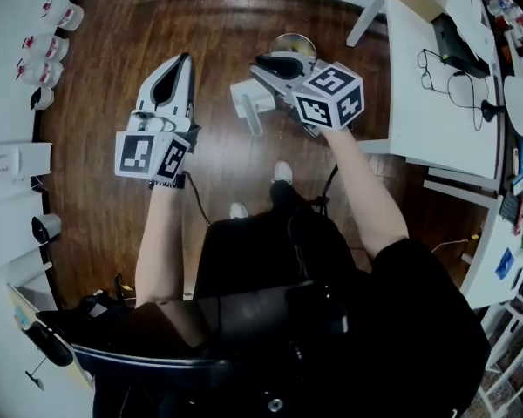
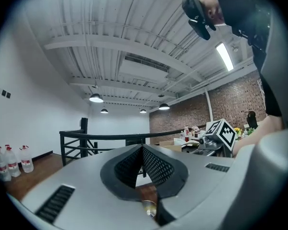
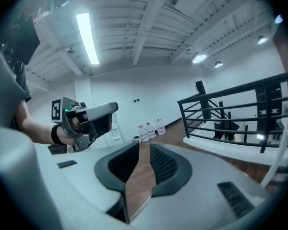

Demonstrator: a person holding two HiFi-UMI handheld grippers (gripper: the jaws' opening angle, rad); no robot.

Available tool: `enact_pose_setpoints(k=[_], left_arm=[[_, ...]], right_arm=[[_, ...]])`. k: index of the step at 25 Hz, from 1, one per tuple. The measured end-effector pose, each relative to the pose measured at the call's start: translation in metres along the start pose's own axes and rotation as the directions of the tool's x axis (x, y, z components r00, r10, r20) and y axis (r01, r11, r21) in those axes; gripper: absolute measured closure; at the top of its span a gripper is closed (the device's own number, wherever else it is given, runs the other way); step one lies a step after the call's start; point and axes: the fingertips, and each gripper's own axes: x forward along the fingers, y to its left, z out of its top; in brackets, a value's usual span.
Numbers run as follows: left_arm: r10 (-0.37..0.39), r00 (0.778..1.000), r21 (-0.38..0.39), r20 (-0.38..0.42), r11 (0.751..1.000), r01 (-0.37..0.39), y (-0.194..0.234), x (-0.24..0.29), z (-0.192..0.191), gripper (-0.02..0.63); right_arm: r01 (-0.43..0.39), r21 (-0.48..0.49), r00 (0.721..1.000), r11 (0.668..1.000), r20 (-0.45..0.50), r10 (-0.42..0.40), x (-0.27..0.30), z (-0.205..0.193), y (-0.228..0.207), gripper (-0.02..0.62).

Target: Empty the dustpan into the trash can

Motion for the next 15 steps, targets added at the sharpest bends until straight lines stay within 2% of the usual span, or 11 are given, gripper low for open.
enact_pose_setpoints(k=[2, 6, 12, 15], left_arm=[[-0.003, 1.000, -0.005, -0.001, 1.000, 0.003, 0.002, -0.014, 0.005, 0.604], [-0.020, 1.000, -0.026, 0.020, 0.999, 0.021, 0.010, -0.063, 0.020, 0.604], [-0.038, 0.998, -0.033, 0.047, 0.999, 0.039, 0.030, -0.158, 0.038, 0.604], [-0.070, 0.996, -0.042, 0.054, 0.997, 0.072, 0.035, -0.199, 0.039, 0.604]], right_arm=[[0.008, 0.022, 1.000, 1.000, -0.001, -0.008, 0.003, 0.003, 0.014, 0.518], [0.015, 0.005, 1.000, 1.000, 0.012, -0.015, 0.009, 0.018, 0.061, 0.518], [0.006, -0.027, 1.000, 1.000, 0.001, -0.006, 0.027, 0.022, 0.157, 0.518], [0.041, -0.071, 0.999, 0.997, -0.006, -0.042, 0.039, 0.014, 0.203, 0.518]])
